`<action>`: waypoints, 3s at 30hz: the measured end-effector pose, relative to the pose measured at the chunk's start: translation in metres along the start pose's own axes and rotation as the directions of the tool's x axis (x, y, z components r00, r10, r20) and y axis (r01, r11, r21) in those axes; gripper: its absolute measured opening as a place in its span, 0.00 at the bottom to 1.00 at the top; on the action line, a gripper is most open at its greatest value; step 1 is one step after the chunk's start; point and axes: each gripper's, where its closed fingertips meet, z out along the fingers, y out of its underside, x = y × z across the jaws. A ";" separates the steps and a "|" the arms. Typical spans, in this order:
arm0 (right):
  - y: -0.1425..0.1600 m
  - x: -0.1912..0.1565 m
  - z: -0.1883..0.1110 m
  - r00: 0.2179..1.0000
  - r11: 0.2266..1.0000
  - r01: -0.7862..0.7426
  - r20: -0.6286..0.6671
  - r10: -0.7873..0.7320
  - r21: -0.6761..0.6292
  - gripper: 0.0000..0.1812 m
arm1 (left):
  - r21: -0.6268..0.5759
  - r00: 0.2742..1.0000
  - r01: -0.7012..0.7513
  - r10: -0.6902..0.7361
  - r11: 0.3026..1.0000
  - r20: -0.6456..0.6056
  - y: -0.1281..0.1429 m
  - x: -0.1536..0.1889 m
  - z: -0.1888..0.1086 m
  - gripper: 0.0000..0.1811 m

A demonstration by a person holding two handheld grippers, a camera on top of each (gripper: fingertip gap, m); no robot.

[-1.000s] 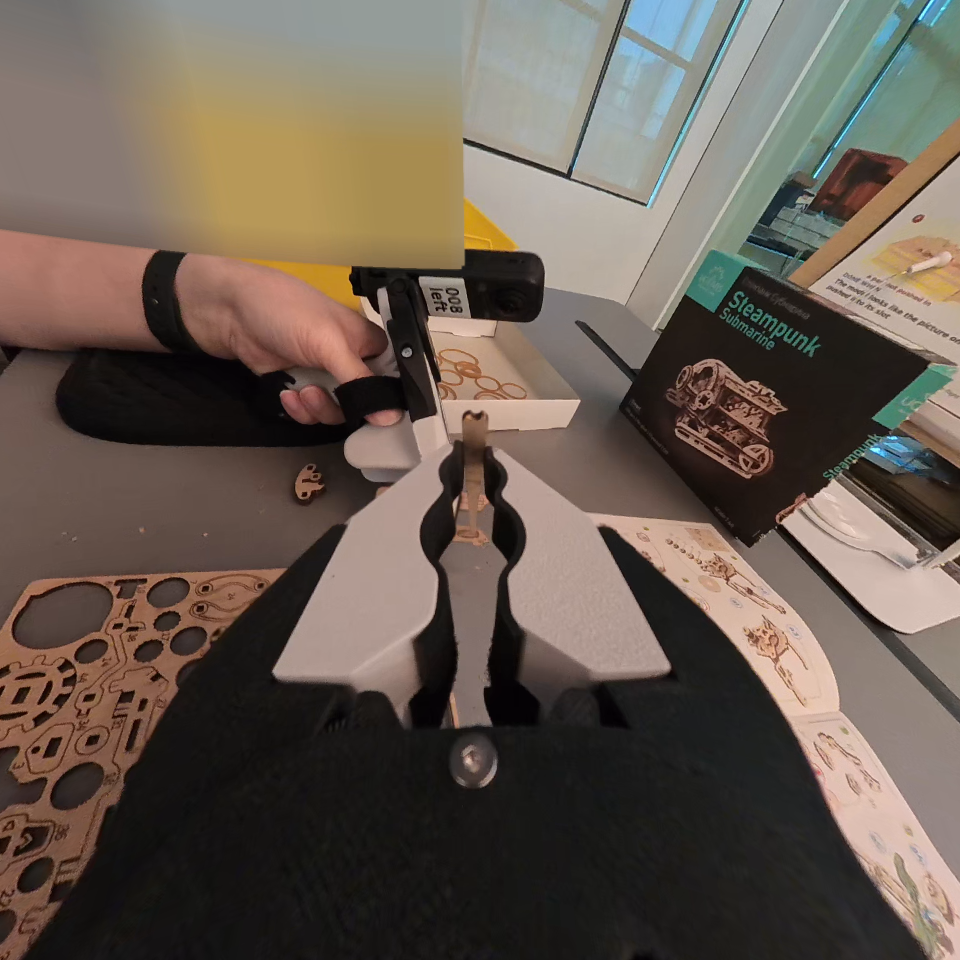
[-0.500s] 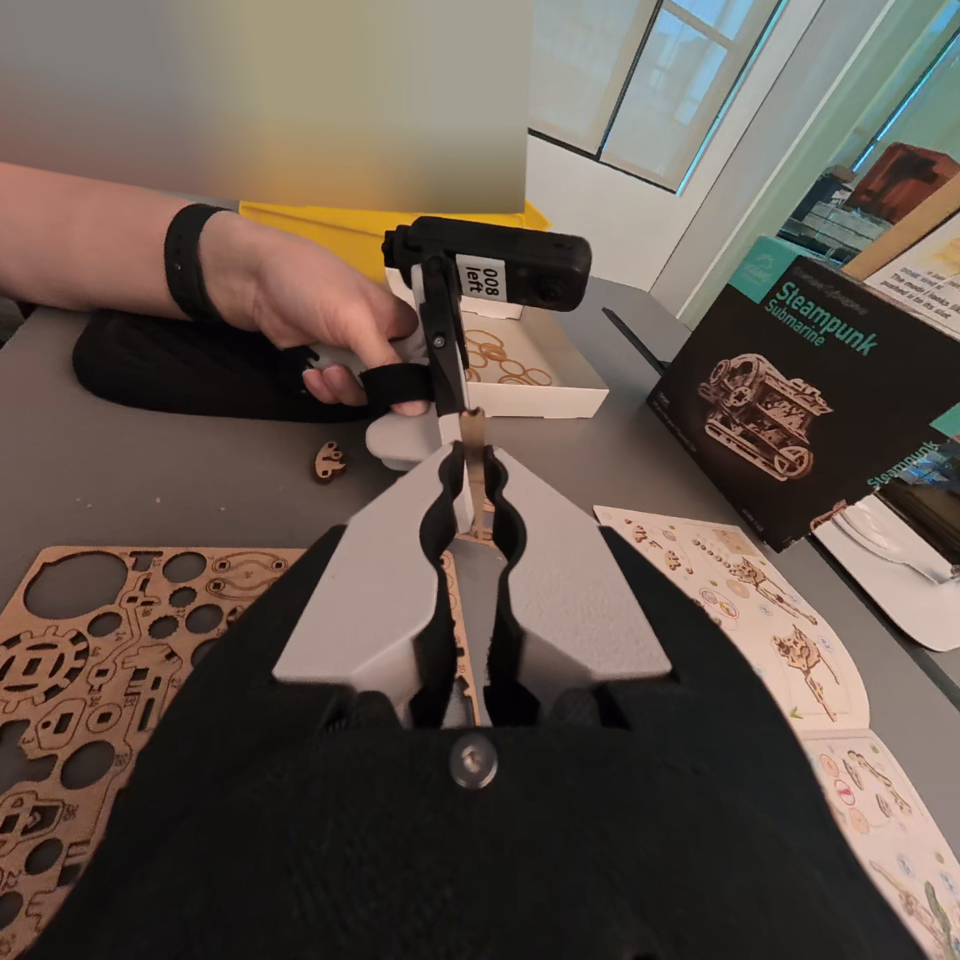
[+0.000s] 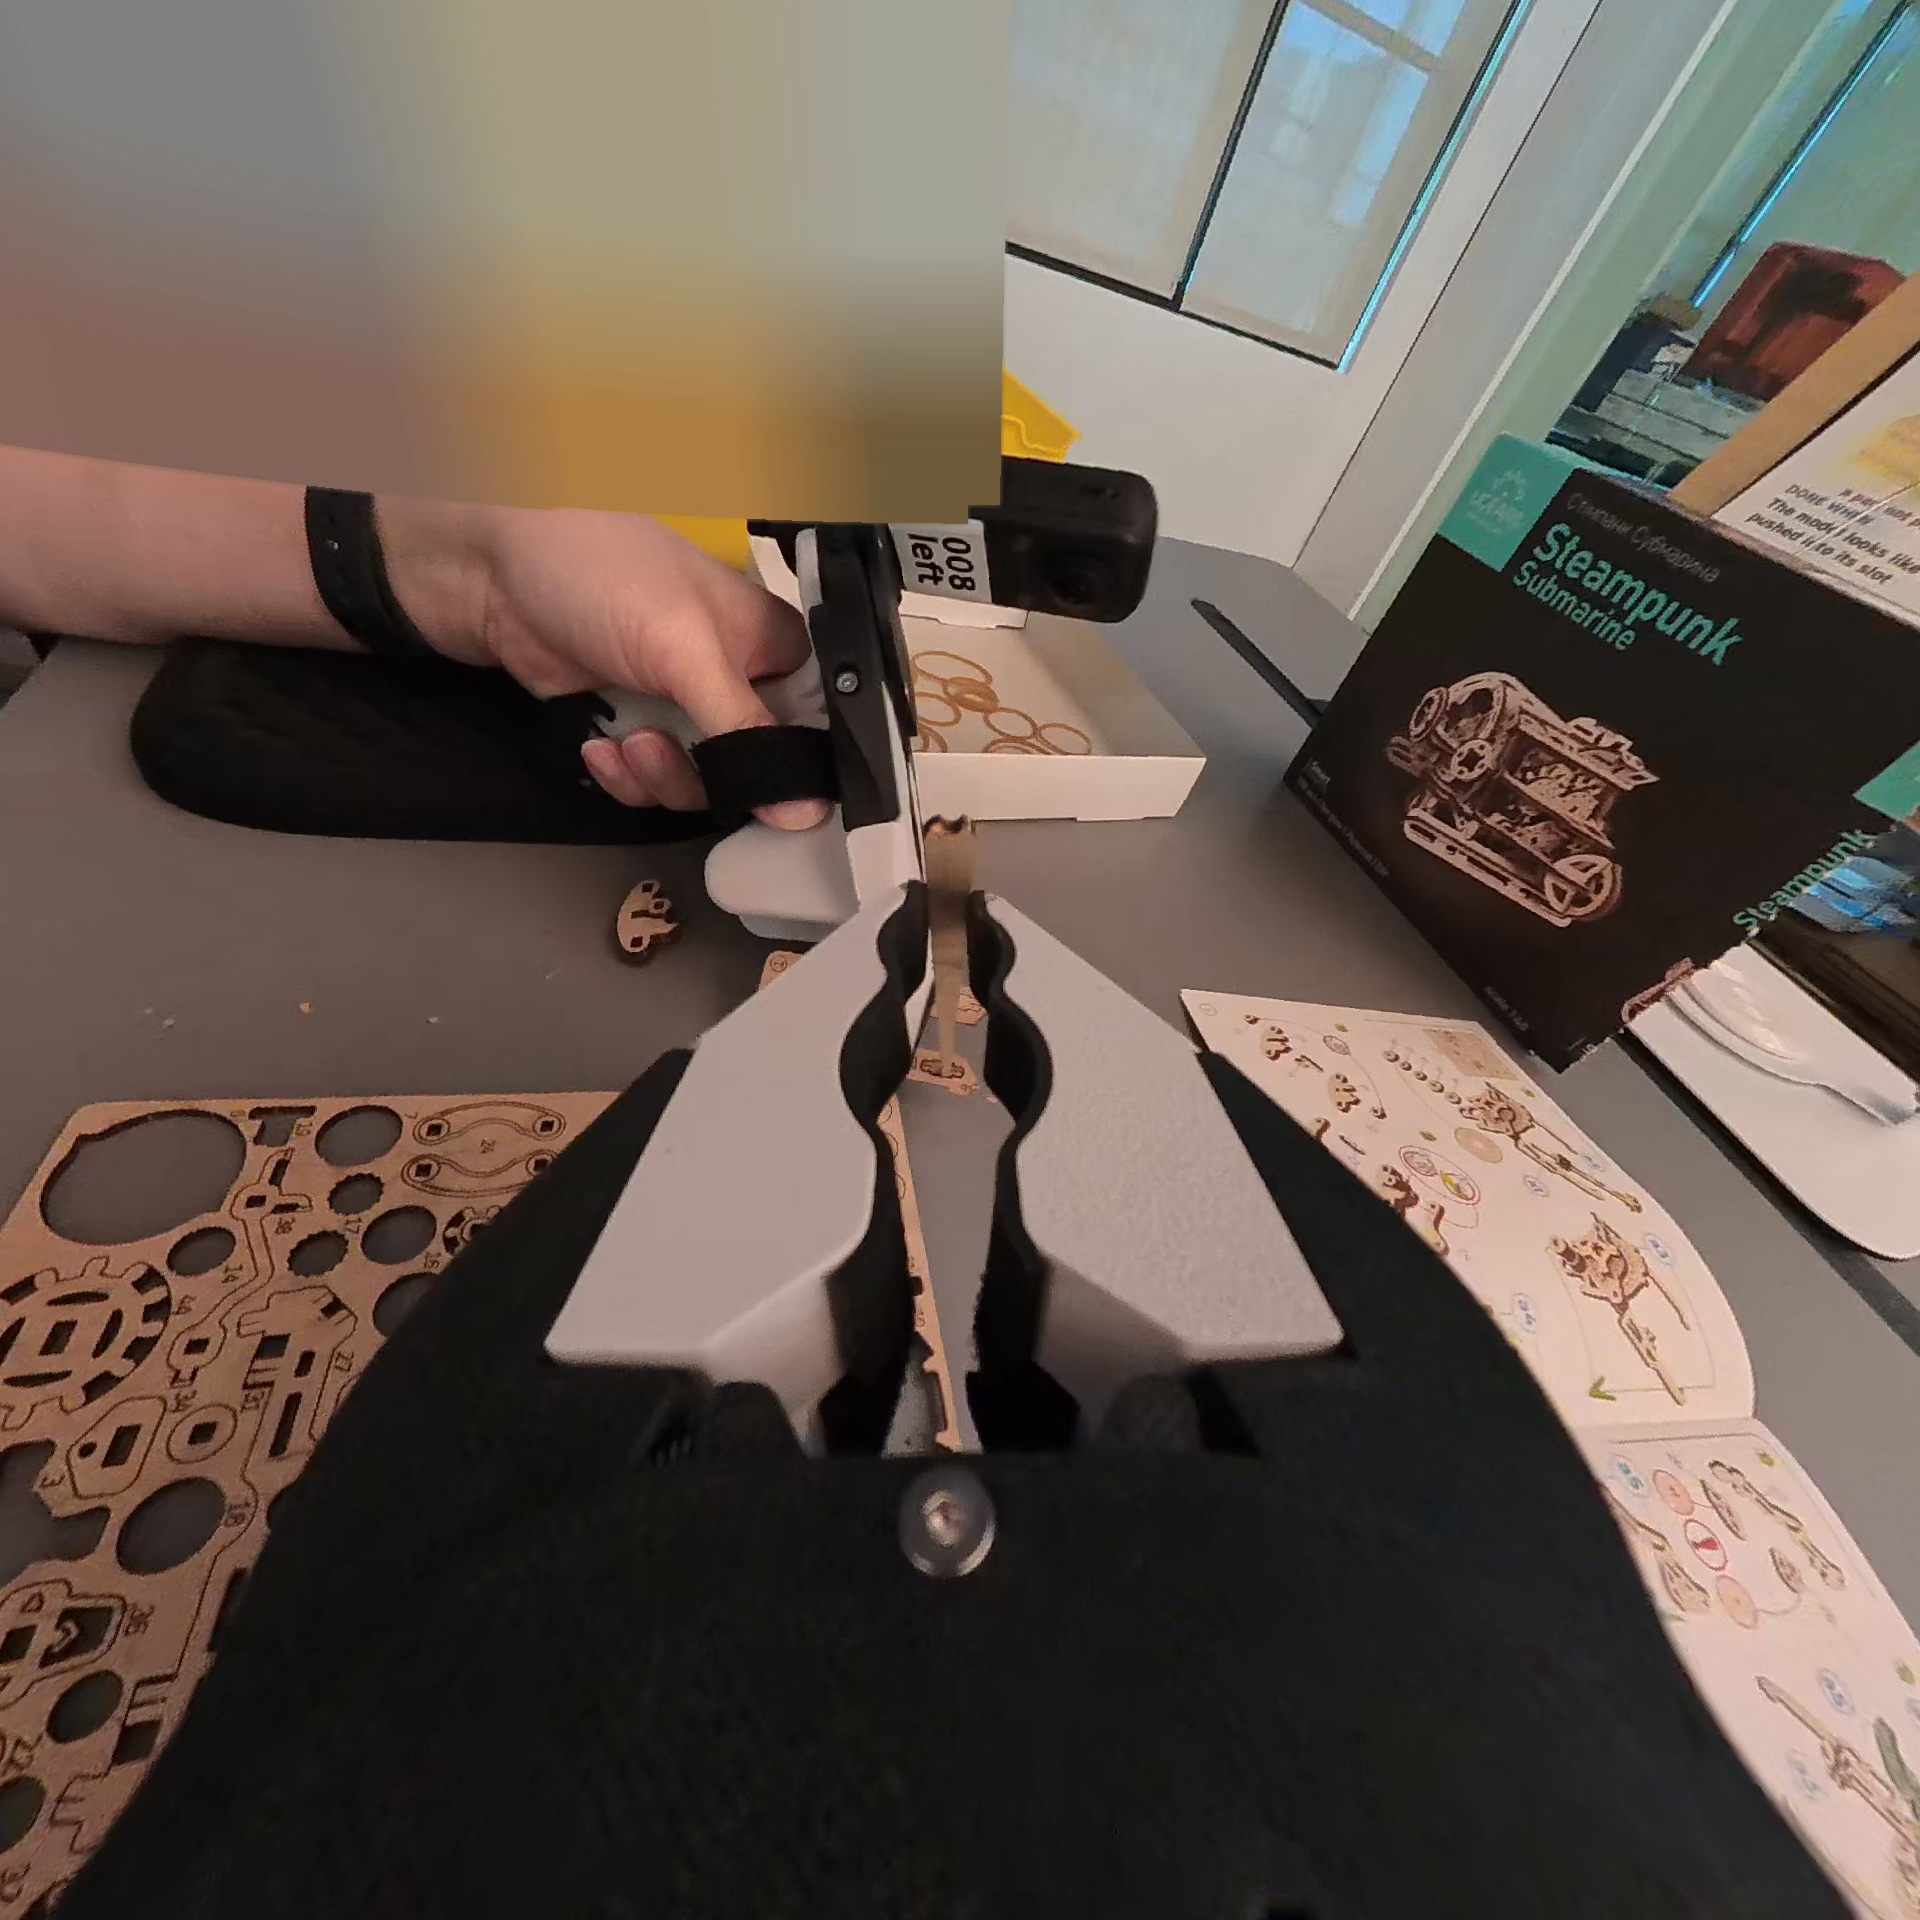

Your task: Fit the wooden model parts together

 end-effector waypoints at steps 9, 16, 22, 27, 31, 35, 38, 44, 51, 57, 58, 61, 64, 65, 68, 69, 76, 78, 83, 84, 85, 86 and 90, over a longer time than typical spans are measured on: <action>0.012 -0.010 0.005 0.999 0.998 0.048 0.020 -0.047 -0.037 0.03 | -0.035 0.999 0.017 -0.016 0.999 0.039 0.005 -0.008 0.003 0.00; 0.016 -0.007 0.001 0.999 0.999 0.033 0.015 -0.032 -0.038 0.03 | -0.023 0.999 0.022 -0.021 0.999 0.040 0.003 -0.009 0.002 0.00; 0.017 -0.013 0.001 0.998 0.998 0.056 0.034 -0.055 -0.038 0.03 | -0.024 0.999 0.025 -0.024 0.999 0.038 0.003 -0.009 0.001 0.00; 0.019 -0.020 -0.001 0.992 0.993 0.114 0.057 -0.112 -0.032 0.03 | -0.018 0.999 0.027 -0.027 0.999 0.028 0.002 -0.009 0.000 0.00; 0.023 -0.032 0.004 0.978 0.980 0.191 0.099 -0.185 -0.055 0.04 | -0.021 0.999 0.025 -0.025 0.999 0.037 0.003 -0.010 0.001 0.00; 0.032 -0.054 0.013 0.958 0.967 0.236 0.186 -0.217 -0.091 0.05 | 0.007 0.999 0.029 -0.029 1.000 0.014 -0.002 -0.007 0.000 0.00; 0.036 -0.061 0.018 0.956 0.965 0.232 0.210 -0.204 -0.121 0.01 | 0.017 0.998 0.034 -0.033 0.999 -0.046 -0.004 0.000 -0.001 0.00; 0.011 -0.029 0.002 0.988 0.991 0.130 0.087 -0.130 0.007 0.01 | 0.003 0.998 0.030 -0.030 1.000 -0.048 -0.002 0.001 0.000 0.00; 0.009 0.013 -0.004 0.971 0.970 -0.237 -0.007 0.238 0.052 0.01 | -0.018 0.999 0.027 -0.028 0.999 -0.039 0.001 0.001 0.002 0.00; -0.010 0.016 0.003 0.903 0.890 -0.428 0.043 0.427 0.160 0.01 | -0.075 0.993 0.046 -0.054 0.996 -0.107 0.009 0.010 0.004 0.00; -0.007 0.015 0.005 0.900 0.888 -0.435 0.047 0.433 0.150 0.01 | -0.073 0.992 0.052 -0.060 0.996 -0.110 0.009 0.010 0.004 0.00; -0.003 0.011 0.006 0.914 0.905 -0.405 0.062 0.401 0.132 0.01 | -0.082 0.991 0.066 -0.075 0.994 -0.111 0.010 0.009 0.004 0.00; -0.002 0.007 0.007 0.939 0.931 -0.344 0.066 0.338 0.122 0.01 | -0.100 0.993 0.065 -0.075 0.993 -0.096 0.013 0.007 0.006 0.00; -0.001 0.006 0.009 0.943 0.936 -0.331 0.064 0.326 0.117 0.01 | -0.109 0.993 0.067 -0.077 0.992 -0.089 0.014 0.006 0.006 0.00; 0.004 0.004 0.011 0.935 0.930 -0.352 0.086 0.344 0.105 0.01 | -0.116 0.994 0.068 -0.077 0.991 -0.078 0.016 0.005 0.007 0.00; 0.005 0.004 0.011 0.940 0.936 -0.339 0.085 0.331 0.099 0.01 | -0.116 0.994 0.071 -0.080 0.991 -0.075 0.016 0.004 0.007 0.00; -0.001 -0.003 0.012 0.953 0.951 -0.287 0.132 0.271 0.116 0.01 | -0.118 0.992 0.080 -0.090 0.990 -0.086 0.016 0.005 0.007 0.00; -0.003 -0.001 0.014 0.958 0.956 -0.270 0.128 0.255 0.113 0.01 | -0.113 0.990 0.087 -0.098 0.990 -0.098 0.014 0.006 0.005 0.00; -0.005 -0.001 0.022 0.959 0.966 -0.243 0.170 0.227 0.084 0.01 | -0.072 0.988 0.111 -0.118 0.991 -0.098 0.006 0.003 -0.002 0.00; -0.004 0.000 0.024 0.957 0.967 -0.247 0.177 0.232 0.069 0.01 | -0.061 0.991 0.103 -0.108 0.993 -0.078 0.005 0.000 -0.004 0.00; -0.003 0.004 0.025 0.960 0.968 -0.240 0.164 0.227 0.067 0.01 | -0.048 0.994 0.094 -0.097 0.994 -0.055 0.003 -0.003 -0.006 0.00; -0.002 0.009 0.025 0.961 0.967 -0.246 0.152 0.233 0.071 0.01 | -0.038 0.995 0.089 -0.090 0.995 -0.039 0.001 -0.005 -0.008 0.00; 0.006 0.012 0.033 0.932 0.945 -0.322 0.189 0.308 0.049 0.01 | -0.037 0.996 0.089 -0.089 0.995 0.012 0.001 -0.013 -0.009 0.00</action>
